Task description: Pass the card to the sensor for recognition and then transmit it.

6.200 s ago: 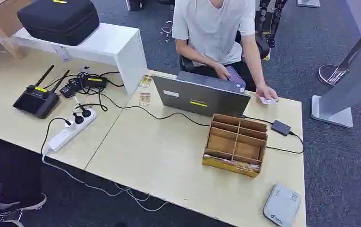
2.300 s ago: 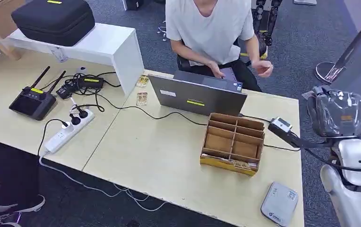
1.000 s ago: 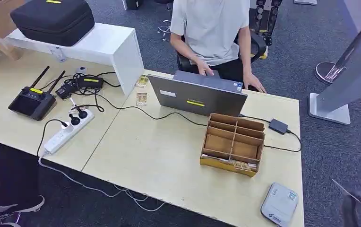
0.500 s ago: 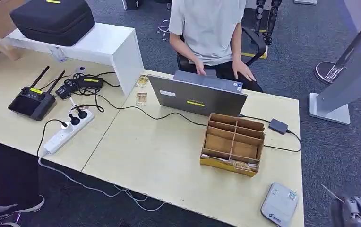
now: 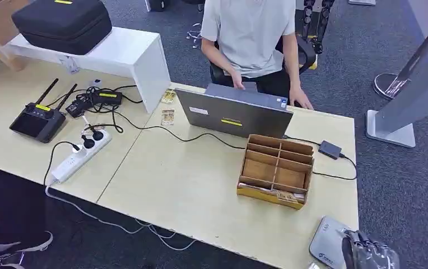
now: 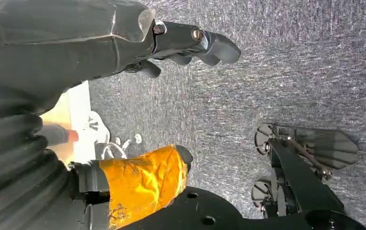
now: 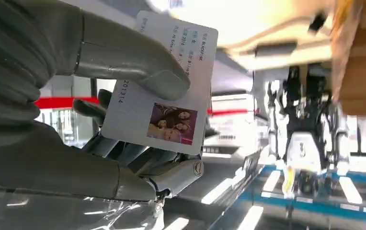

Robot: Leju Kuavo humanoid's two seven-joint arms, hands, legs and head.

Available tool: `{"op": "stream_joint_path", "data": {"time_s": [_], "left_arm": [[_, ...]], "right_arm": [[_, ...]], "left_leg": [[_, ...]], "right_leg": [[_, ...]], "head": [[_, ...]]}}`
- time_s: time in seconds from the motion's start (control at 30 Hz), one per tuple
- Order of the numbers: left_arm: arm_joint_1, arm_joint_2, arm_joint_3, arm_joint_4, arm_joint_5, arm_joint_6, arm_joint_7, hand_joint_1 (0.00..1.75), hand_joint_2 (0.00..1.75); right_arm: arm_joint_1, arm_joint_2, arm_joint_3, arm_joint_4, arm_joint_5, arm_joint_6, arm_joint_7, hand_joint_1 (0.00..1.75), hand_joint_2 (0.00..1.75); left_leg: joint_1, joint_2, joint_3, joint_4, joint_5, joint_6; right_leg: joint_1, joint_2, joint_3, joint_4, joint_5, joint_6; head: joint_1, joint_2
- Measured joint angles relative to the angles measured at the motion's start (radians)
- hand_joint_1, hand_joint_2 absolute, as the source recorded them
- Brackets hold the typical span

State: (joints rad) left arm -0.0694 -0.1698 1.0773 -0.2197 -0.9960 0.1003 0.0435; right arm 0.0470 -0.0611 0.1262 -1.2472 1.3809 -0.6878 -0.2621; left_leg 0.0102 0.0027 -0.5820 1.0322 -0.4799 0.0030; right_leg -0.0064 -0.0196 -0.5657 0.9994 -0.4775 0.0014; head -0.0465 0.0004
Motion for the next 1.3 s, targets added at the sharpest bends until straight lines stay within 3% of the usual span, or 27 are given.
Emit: {"op": "stream_joint_path", "data": {"time_s": [0.1,0.2,0.57,1.1,1.2,1.3], "left_arm": [[-0.001,0.0,0.005,0.0,-0.003,0.0,0.001,0.0,1.75],[-0.002,-0.001,0.009,0.0,-0.003,0.0,0.001,0.0,1.75],[-0.002,-0.003,0.018,0.0,-0.003,0.002,0.001,0.0,1.75],[-0.002,-0.002,0.032,0.0,-0.004,0.001,0.001,0.0,1.75],[-0.002,0.003,0.032,0.0,-0.027,-0.013,0.007,0.0,1.75],[-0.004,0.008,0.032,0.0,-0.039,-0.019,0.008,0.0,1.75]], "right_arm": [[-0.01,0.003,0.046,0.043,0.0,0.0,0.077,1.75,1.75],[-0.02,0.003,0.086,0.078,-0.008,-0.001,0.102,1.75,1.75],[-0.037,0.003,0.123,0.115,-0.013,-0.011,0.105,1.75,1.75],[-0.058,0.012,0.114,0.137,0.027,-0.016,0.05,1.75,1.75],[-0.128,0.017,0.089,0.037,0.026,-0.016,0.016,1.75,1.75],[-0.286,0.007,0.084,-0.012,-0.008,0.034,0.069,1.75,1.75]], "left_leg": [[0.0,0.0,0.0,0.0,0.0,0.0],[0.0,0.0,0.0,0.0,0.0,0.0],[0.0,0.001,0.001,0.0,0.0,0.0],[0.0,0.001,0.002,0.0,0.0,0.0],[-0.001,0.003,-0.001,0.0,0.003,-0.001],[-0.001,0.008,0.0,0.001,0.006,-0.003]], "right_leg": [[0.0,0.0,0.0,0.0,0.0,0.0],[0.0,0.0,0.0,0.0,0.0,0.0],[0.0,0.001,0.001,0.0,0.0,0.0],[0.0,0.001,0.003,0.0,0.001,-0.001],[0.0,0.003,-0.002,0.002,0.004,-0.001],[0.0,0.009,-0.004,0.002,0.008,-0.003]], "head": [[0.0,0.0],[0.0,0.0],[0.0,0.0],[0.0,0.0],[0.0,0.0],[0.0,0.0]]}}
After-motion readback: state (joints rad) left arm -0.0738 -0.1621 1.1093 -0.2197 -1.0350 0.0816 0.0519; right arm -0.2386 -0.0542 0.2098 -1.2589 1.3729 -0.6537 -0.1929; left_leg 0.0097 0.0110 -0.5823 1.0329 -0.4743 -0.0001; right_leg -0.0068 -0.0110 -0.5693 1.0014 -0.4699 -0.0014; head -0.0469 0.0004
